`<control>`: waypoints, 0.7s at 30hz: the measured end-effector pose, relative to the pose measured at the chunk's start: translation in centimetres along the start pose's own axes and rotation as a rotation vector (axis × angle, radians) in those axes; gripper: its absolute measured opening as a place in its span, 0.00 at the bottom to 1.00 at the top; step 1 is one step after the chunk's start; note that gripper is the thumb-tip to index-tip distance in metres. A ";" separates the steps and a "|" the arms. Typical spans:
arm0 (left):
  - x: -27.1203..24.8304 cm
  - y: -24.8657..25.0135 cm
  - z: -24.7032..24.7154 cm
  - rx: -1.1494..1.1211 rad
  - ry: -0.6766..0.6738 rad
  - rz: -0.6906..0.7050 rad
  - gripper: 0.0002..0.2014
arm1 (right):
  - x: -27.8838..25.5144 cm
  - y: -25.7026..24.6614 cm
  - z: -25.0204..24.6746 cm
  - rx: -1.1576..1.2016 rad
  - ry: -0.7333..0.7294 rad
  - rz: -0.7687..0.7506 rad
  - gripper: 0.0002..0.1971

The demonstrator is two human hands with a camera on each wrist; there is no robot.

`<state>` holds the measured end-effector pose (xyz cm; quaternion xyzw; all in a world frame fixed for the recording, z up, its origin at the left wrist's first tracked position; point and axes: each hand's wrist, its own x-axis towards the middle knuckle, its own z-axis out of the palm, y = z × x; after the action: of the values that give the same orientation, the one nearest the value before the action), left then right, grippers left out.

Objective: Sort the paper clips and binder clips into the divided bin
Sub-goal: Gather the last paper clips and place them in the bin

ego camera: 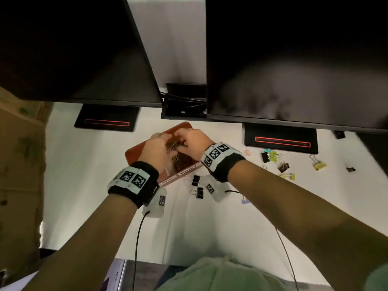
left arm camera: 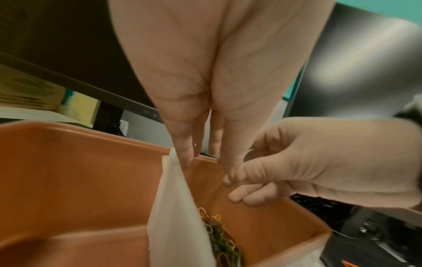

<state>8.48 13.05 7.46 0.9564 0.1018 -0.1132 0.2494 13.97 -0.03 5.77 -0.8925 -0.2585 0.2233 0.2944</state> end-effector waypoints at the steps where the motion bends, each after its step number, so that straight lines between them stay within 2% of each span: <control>1: -0.5 0.1 -0.2 -0.028 0.001 0.053 0.24 | -0.8 0.3 -0.2 0.038 0.036 -0.029 0.19; 3: -1.7 0.3 -0.3 -0.075 0.013 0.176 0.22 | -2.7 1.6 -0.7 0.084 0.135 -0.071 0.12; 6: -3.1 0.6 0.3 -0.100 0.002 0.291 0.19 | -6.4 4.6 -1.1 0.039 0.194 -0.018 0.09; 10: -3.7 1.4 1.4 -0.093 -0.035 0.208 0.19 | -10.6 8.1 -0.2 0.033 0.103 0.122 0.12; 14: -4.0 1.9 1.7 -0.122 -0.050 0.151 0.19 | -12.9 9.3 0.4 0.032 0.033 0.150 0.15; 18: -5.2 1.8 2.5 -0.201 0.005 0.286 0.13 | -12.9 9.5 0.9 0.020 -0.005 0.131 0.18; 21: -6.7 1.2 4.5 -0.210 -0.033 0.372 0.11 | -11.8 8.9 1.6 -0.055 -0.073 0.051 0.20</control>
<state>1.69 8.81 5.95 0.9255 -0.0693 -0.0699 0.3657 6.97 -12.51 1.81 -0.8978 -0.2522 0.2560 0.2544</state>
